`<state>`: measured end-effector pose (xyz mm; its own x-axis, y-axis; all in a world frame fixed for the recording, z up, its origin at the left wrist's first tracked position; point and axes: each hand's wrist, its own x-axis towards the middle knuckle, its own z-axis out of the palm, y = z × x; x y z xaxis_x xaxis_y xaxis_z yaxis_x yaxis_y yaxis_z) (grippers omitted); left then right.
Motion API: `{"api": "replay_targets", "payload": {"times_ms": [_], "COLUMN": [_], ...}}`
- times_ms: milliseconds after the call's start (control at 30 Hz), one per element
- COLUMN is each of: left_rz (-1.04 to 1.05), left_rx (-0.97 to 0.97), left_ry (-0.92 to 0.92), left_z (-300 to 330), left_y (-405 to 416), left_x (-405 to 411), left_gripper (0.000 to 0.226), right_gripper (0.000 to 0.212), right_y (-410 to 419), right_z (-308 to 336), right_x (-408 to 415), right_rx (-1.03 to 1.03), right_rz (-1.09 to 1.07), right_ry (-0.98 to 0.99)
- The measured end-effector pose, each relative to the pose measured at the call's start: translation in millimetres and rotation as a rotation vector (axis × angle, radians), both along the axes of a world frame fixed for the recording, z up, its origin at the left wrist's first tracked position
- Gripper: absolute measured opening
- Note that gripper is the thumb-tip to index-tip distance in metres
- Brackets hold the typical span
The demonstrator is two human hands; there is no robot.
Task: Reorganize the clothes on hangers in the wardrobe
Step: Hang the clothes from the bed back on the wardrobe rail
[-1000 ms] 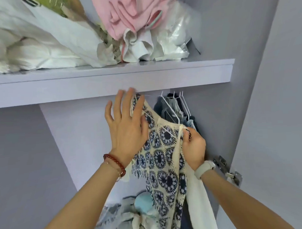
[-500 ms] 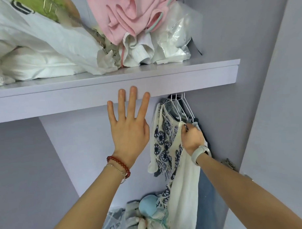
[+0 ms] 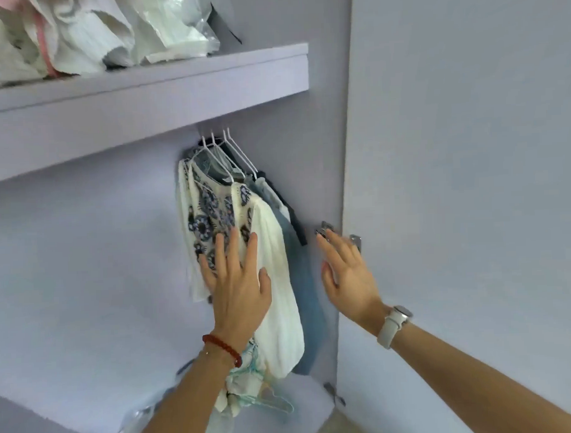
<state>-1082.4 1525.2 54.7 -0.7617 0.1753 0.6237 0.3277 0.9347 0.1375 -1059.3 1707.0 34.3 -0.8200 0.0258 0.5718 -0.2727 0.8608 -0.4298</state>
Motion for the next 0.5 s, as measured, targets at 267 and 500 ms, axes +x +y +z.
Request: {"api": "replay_targets", "payload": {"times_ms": [267, 500], "left_rz": [-0.421, -1.012], "left_rx": [-0.148, -0.344], "left_ry": [-0.493, -0.532], "left_z": [-119.9, -147.0], "left_y": [82.0, 184.4], "left_x": [78.3, 183.9], "left_gripper": [0.051, 0.046], "right_gripper": [0.046, 0.046], "right_y": [72.2, 99.7], "right_z": [-103.7, -132.7], "right_x": [191.8, 365.2], "right_rx": [0.01, -0.15], "right_rz": [-0.493, -1.003], "right_ry": [-0.433, -0.618]}}
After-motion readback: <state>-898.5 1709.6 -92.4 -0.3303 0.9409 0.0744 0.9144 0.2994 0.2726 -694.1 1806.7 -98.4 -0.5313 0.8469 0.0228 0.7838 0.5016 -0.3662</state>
